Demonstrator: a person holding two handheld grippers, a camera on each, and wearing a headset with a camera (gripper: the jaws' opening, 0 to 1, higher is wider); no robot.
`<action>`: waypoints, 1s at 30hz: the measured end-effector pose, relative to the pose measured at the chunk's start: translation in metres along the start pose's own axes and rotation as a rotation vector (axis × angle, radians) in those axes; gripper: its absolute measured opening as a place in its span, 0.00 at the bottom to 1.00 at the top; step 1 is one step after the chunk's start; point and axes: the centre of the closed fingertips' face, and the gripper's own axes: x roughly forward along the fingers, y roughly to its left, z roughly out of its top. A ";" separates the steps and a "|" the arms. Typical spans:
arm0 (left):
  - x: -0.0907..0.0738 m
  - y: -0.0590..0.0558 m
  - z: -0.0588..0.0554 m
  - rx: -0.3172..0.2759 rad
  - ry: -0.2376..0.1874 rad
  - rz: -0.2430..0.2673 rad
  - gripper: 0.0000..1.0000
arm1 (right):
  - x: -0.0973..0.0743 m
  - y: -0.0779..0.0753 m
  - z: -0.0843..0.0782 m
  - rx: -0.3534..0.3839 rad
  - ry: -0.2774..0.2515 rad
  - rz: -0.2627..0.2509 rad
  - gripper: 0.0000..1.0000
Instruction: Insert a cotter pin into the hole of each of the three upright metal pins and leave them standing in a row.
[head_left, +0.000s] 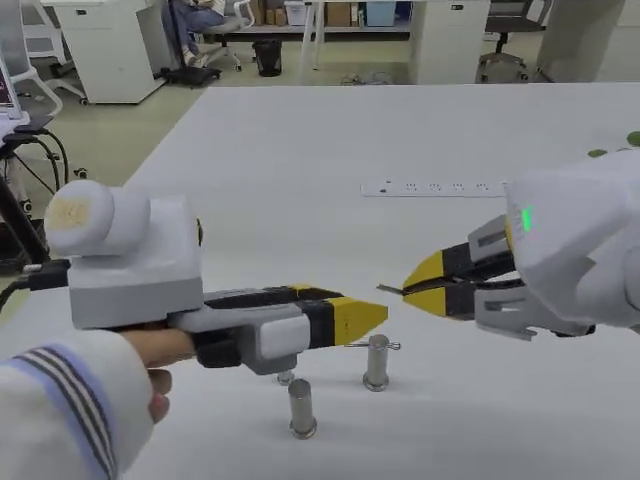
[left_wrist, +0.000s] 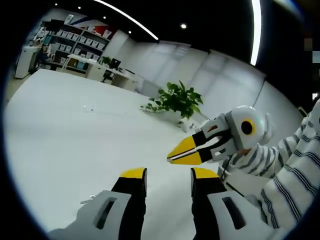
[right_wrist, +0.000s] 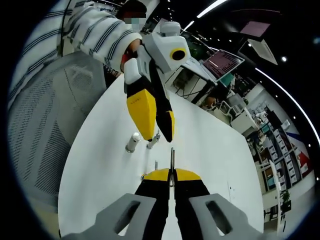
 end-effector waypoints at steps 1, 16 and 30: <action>0.000 0.000 0.001 -0.006 -0.001 0.000 0.29 | 0.001 0.003 0.004 -0.005 -0.010 0.010 0.00; -0.001 -0.001 -0.007 -0.004 0.044 -0.019 0.07 | 0.011 0.013 0.023 -0.030 -0.050 0.047 0.00; -0.006 -0.001 -0.010 -0.007 0.049 -0.023 0.00 | 0.012 0.016 0.027 -0.031 -0.069 0.045 0.00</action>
